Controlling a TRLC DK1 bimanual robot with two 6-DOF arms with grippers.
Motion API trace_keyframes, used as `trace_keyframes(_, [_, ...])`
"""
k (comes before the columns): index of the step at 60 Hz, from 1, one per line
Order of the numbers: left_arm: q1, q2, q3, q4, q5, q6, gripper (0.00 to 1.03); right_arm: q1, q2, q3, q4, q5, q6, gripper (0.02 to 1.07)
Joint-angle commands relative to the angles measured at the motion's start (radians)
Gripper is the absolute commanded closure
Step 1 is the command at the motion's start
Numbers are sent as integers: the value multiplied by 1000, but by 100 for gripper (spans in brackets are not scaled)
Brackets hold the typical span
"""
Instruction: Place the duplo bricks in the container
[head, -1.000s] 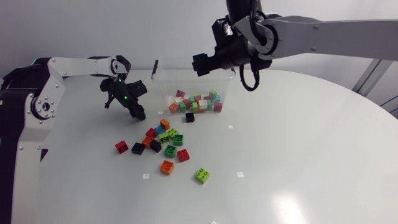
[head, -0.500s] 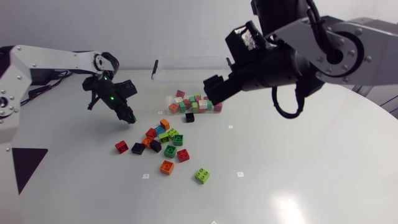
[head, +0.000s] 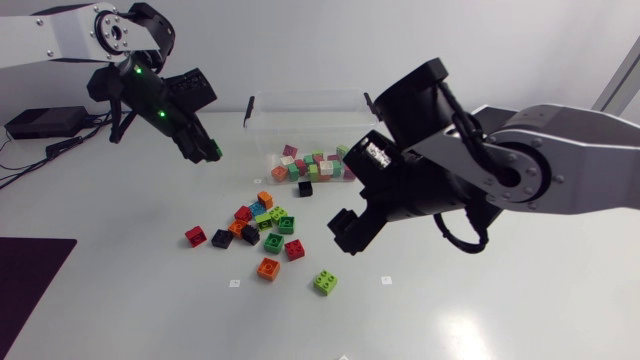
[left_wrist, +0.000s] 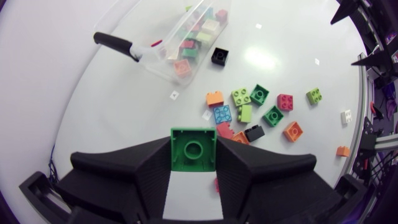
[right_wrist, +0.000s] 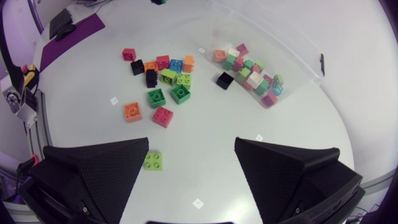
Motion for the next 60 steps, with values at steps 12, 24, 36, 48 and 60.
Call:
trace_keyframes(12, [-77,-31,125,-5,19,-155,80,55,182,-41,-22,-4,-39,9])
trace_keyframes(24, [-131,1,194,62,31,-245,80,71,285,-26,-2,0,-39,10])
trace_keyframes(36, [-162,67,266,113,41,-322,80,81,365,-6,18,2,-39,10])
trace_keyframes(48, [-172,126,312,197,41,-405,80,106,406,22,18,3,-36,12])
trace_keyframes(60, [-174,179,344,251,44,-459,80,117,458,57,20,2,-28,16])
